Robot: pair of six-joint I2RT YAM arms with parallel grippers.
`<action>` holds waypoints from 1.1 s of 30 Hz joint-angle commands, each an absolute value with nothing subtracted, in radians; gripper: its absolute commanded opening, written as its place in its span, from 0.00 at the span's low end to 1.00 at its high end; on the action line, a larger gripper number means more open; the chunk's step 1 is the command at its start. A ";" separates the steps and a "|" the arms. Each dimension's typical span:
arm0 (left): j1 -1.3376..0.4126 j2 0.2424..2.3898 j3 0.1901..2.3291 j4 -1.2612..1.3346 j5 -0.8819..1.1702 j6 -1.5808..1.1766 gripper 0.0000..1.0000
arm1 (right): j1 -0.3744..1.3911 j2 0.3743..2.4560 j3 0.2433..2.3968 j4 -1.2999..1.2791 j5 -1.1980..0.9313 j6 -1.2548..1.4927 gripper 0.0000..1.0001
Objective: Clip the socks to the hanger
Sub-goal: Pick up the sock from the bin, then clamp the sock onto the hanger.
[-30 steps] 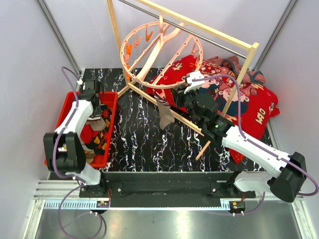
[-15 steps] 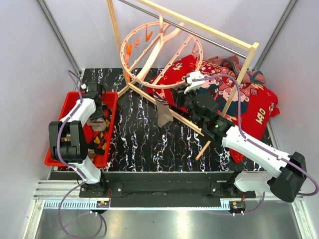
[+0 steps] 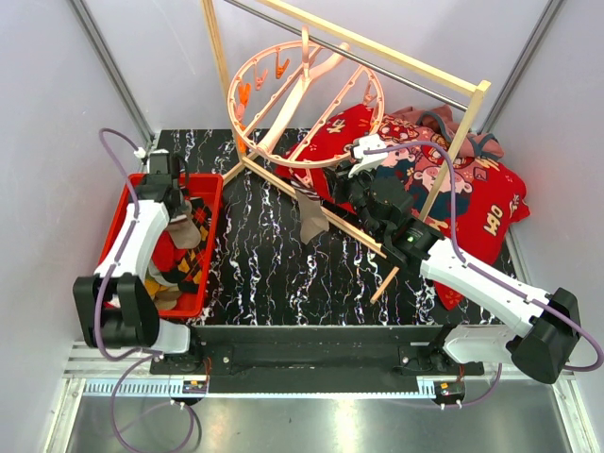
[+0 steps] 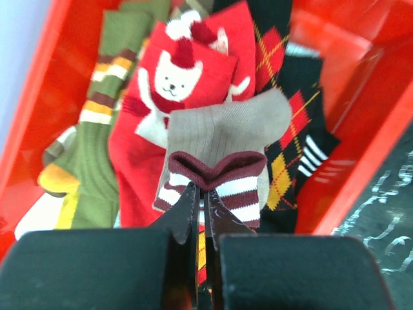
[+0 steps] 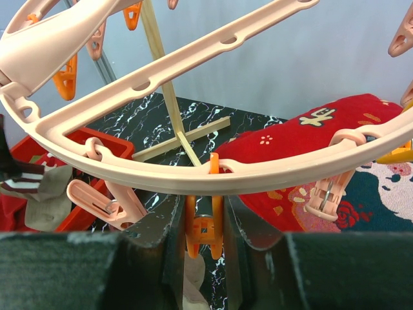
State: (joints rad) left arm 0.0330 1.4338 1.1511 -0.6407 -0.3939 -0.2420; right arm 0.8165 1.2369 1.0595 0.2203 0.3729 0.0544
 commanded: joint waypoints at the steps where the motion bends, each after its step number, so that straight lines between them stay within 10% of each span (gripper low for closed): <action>1: 0.032 1.322 1.158 -0.620 -0.370 -0.239 0.00 | 0.805 1.219 1.074 0.258 0.365 0.069 0.10; 18: -0.201 0.842 1.114 -0.318 0.190 -0.034 0.00 | 0.805 1.218 1.097 0.245 0.354 0.069 0.10; 33: -0.615 0.891 0.983 0.056 0.327 -0.133 0.00 | 0.805 1.213 1.120 0.230 0.336 0.074 0.10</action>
State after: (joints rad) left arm -0.5529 0.8433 1.0248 -0.1272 0.2955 -0.1059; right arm 0.8158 1.2369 1.0702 0.2119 0.3485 0.0597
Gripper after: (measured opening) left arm 0.012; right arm 0.280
